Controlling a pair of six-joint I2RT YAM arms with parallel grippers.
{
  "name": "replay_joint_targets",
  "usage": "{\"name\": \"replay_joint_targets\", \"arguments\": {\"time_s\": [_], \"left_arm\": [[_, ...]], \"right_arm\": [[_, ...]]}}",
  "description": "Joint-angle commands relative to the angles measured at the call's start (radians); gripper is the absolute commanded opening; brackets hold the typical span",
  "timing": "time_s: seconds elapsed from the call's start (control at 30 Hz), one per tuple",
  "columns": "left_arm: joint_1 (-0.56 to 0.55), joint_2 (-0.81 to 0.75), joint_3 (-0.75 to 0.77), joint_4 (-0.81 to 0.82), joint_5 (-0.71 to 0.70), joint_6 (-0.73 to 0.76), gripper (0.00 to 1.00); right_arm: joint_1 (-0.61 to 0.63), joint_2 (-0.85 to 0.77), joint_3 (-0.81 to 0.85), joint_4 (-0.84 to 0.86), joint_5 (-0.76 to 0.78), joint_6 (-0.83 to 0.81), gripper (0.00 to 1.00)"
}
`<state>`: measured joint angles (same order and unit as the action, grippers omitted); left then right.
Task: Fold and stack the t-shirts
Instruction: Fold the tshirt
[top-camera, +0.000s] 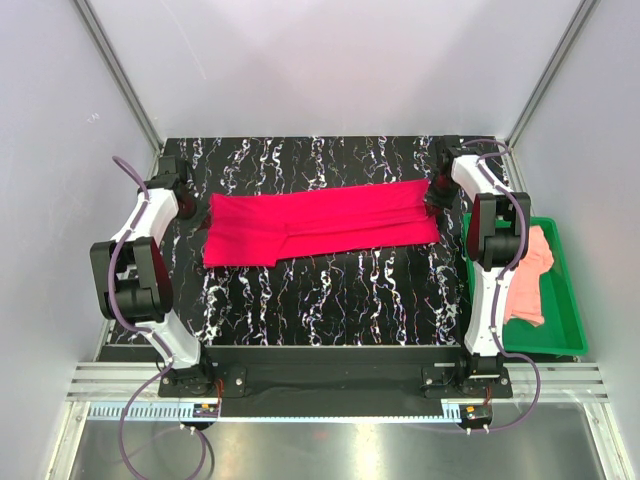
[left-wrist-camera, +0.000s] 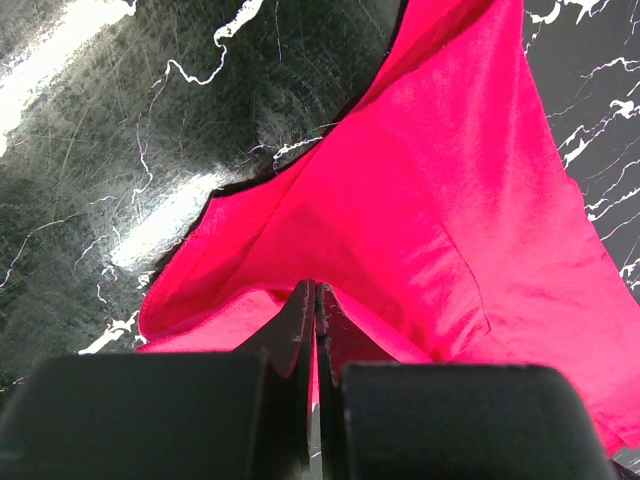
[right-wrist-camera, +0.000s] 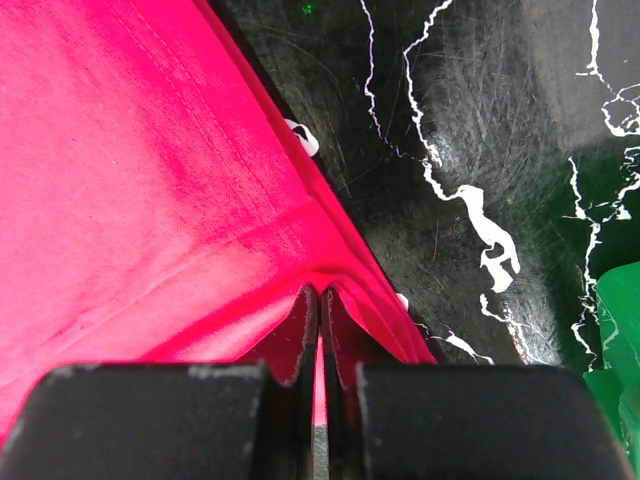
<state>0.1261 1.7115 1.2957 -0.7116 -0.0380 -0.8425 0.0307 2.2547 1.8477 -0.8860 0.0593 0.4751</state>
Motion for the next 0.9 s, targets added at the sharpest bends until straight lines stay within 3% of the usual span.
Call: {"name": "replay_joint_targets", "arguments": {"time_s": [0.0,0.47,0.6,0.67,0.87], "left_arm": [[0.012,-0.033,0.043,0.026,-0.031,0.000,0.00],[0.017,0.042,0.074,0.027,-0.011,0.019,0.00],[0.017,0.068,0.082,0.040,0.010,0.033,0.00],[0.018,0.071,0.080,0.049,0.012,0.045,0.13],[0.017,0.022,0.111,0.044,-0.046,0.121,0.50]], "right_arm": [[-0.003,-0.041,0.027,0.010,0.024,0.019,0.02],[-0.006,0.034,0.084,-0.004,0.022,0.016,0.04],[-0.009,0.046,0.091,-0.002,0.016,0.008,0.13],[-0.009,0.048,0.108,-0.008,0.016,-0.006,0.17],[-0.008,0.025,0.229,-0.082,0.051,-0.064,0.48]]}}
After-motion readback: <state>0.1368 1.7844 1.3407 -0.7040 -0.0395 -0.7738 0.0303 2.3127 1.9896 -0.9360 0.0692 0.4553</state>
